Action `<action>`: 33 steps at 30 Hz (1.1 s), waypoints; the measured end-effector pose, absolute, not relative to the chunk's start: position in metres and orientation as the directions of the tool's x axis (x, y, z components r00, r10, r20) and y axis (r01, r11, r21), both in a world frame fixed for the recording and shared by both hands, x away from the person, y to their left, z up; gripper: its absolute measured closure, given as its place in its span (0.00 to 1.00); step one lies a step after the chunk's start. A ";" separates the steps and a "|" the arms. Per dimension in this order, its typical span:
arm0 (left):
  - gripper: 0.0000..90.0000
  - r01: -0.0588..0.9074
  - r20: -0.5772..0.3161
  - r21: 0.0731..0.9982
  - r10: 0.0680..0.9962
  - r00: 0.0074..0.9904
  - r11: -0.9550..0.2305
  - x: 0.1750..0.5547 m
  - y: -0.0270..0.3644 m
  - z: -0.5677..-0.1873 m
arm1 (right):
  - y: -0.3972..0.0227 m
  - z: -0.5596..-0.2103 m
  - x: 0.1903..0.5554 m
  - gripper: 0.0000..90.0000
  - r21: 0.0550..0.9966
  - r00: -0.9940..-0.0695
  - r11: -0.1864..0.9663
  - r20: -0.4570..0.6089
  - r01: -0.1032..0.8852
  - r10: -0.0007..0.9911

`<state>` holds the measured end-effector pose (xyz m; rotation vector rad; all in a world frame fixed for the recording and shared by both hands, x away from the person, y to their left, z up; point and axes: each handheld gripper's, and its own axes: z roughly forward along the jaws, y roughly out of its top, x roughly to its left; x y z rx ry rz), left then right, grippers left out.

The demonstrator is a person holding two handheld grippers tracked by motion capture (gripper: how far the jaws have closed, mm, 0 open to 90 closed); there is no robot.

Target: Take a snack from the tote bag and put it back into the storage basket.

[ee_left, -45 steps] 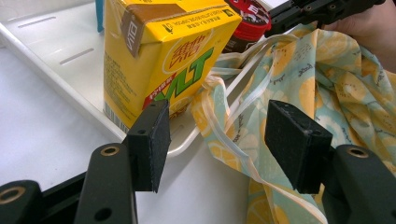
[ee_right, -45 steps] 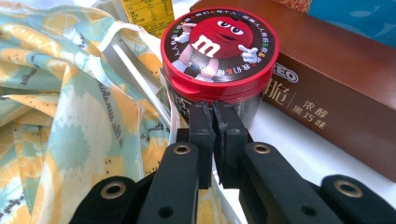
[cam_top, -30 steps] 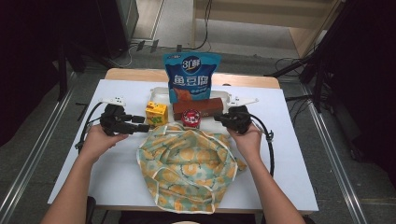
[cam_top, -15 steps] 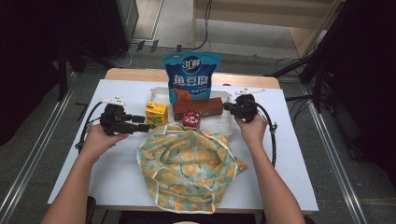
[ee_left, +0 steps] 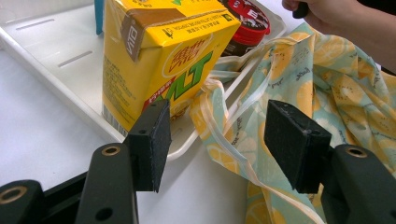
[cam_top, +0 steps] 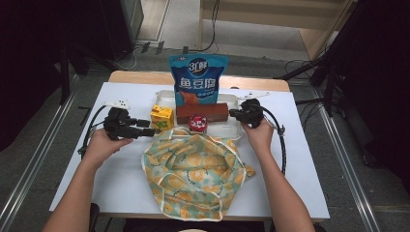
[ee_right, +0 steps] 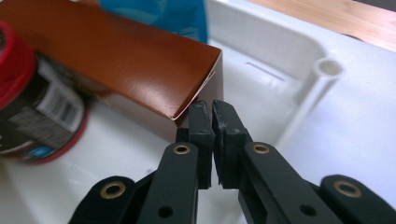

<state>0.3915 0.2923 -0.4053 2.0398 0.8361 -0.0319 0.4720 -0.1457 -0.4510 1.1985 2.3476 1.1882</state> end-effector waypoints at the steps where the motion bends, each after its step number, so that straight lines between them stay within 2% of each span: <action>1: 0.46 0.569 -0.327 0.737 0.546 0.772 -0.363 0.391 0.292 -0.405 | -0.144 -0.451 0.470 0.98 0.760 -0.639 0.337 0.131 0.556 0.758; 6: 0.46 0.571 -0.329 0.736 0.546 0.771 -0.363 0.392 0.291 -0.406 | -0.134 -0.452 0.459 0.97 0.752 -0.678 0.378 0.123 0.541 0.725; 19: 0.46 0.570 -0.332 0.735 0.539 0.774 -0.367 0.393 0.288 -0.405 | -0.137 -0.443 0.437 0.96 0.781 -0.688 0.341 0.150 0.523 0.711; 28: 0.46 0.571 -0.334 0.735 0.539 0.773 -0.364 0.392 0.287 -0.404 | -0.138 -0.431 0.420 0.89 0.798 -0.703 0.317 0.177 0.512 0.689; 33: 0.46 0.573 -0.333 0.733 0.543 0.771 -0.366 0.391 0.286 -0.403 | -0.139 -0.425 0.409 0.80 0.808 -0.717 0.315 0.178 0.498 0.674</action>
